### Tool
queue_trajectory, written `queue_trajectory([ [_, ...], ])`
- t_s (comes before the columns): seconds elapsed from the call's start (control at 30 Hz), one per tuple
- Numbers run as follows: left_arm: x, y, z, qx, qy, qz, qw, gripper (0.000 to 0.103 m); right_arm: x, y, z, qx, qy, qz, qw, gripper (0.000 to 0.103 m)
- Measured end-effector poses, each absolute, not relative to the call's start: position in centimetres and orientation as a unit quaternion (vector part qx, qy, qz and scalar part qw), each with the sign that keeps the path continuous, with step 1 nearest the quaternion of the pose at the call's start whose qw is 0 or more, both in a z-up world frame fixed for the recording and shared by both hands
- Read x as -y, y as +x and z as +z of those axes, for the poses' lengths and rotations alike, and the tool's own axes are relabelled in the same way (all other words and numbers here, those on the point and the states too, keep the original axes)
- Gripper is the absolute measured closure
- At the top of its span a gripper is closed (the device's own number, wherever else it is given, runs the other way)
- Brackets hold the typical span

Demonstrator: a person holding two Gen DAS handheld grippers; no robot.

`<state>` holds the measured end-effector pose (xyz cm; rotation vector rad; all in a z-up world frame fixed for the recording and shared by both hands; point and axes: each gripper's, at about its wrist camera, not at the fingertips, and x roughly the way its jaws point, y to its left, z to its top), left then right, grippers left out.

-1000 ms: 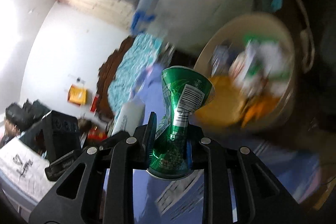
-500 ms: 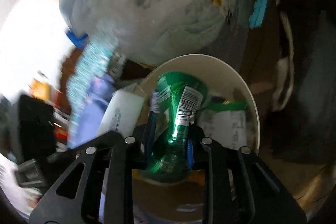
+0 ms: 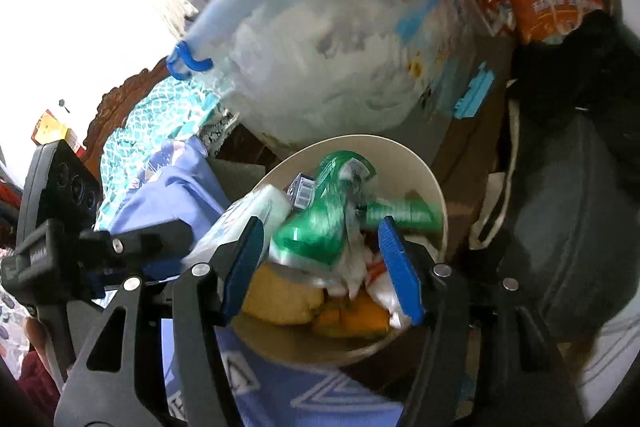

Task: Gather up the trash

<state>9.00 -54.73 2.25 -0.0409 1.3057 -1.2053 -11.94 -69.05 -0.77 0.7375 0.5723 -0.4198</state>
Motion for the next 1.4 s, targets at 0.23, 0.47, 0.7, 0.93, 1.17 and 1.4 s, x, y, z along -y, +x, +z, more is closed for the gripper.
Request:
queue_trajectory([
  [0.23, 49.4, 6.2, 4.6, -0.54, 0.004, -0.526, 0.657, 0.012, 63.8, -15.6, -0.5, -0.264, 0.383, -0.194, 0.864, 0.041],
  [0.47, 43.1, 2.8, 5.7, -0.494, 0.07, -0.511, 0.7, 0.012, 56.9, -17.9, -0.8, -0.266, 0.414, -0.18, 0.852, 0.034],
  [0.7, 35.8, 1.0, 6.7, -0.434, 0.133, -0.463, 0.761, 0.009, 51.5, -18.7, -0.2, -0.278, 0.42, -0.195, 0.842, 0.029],
  [0.93, 28.9, 0.7, 7.0, -0.419, 0.14, -0.409, 0.798, 0.009, 46.4, -18.3, 0.3, -0.299, 0.409, -0.207, 0.837, 0.026],
  [1.17, 22.3, 0.4, 7.9, -0.407, 0.104, -0.365, 0.831, 0.009, 41.9, -17.9, 2.0, -0.308, 0.382, -0.202, 0.847, 0.024],
  [1.4, 18.5, -0.2, 9.0, -0.389, 0.089, -0.341, 0.851, 0.009, 38.8, -17.6, 3.9, -0.308, 0.355, -0.199, 0.86, 0.022],
])
